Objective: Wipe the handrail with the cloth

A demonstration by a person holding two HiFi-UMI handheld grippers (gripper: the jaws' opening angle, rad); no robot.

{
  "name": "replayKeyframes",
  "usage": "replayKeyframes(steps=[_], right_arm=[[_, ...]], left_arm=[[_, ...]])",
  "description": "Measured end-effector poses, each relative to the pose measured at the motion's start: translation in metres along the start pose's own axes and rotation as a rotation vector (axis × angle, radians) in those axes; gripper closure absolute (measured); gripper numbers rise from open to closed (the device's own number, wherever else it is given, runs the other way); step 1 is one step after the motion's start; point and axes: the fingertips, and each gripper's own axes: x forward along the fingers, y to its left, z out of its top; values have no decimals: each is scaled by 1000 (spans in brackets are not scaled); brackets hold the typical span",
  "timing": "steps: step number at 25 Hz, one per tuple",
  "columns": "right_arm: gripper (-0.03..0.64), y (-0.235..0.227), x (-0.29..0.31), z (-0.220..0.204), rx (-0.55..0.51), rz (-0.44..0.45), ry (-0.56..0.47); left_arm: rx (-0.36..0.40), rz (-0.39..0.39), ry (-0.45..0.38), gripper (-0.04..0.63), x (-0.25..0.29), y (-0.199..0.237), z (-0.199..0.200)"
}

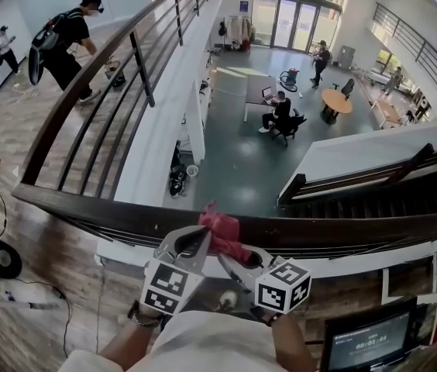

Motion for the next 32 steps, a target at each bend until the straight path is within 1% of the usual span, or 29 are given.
replayKeyframes(steps=[12, 18, 20, 24, 32], right_arm=[[555, -9, -4, 0, 1, -36, -10], [555, -3, -12, 2, 21, -45, -12], [555, -1, -12, 2, 22, -56, -12], [555, -1, -11, 3, 20, -72, -13], [555, 1, -2, 6, 17, -80, 11]], left_arm=[[-13, -18, -11, 592, 10, -5, 2], [-44, -49, -19, 591, 4, -14, 6], [-53, -61, -15, 591, 3, -15, 6], [-44, -78, -1, 592, 3, -15, 6], [-50, -67, 22, 592, 3, -7, 5]])
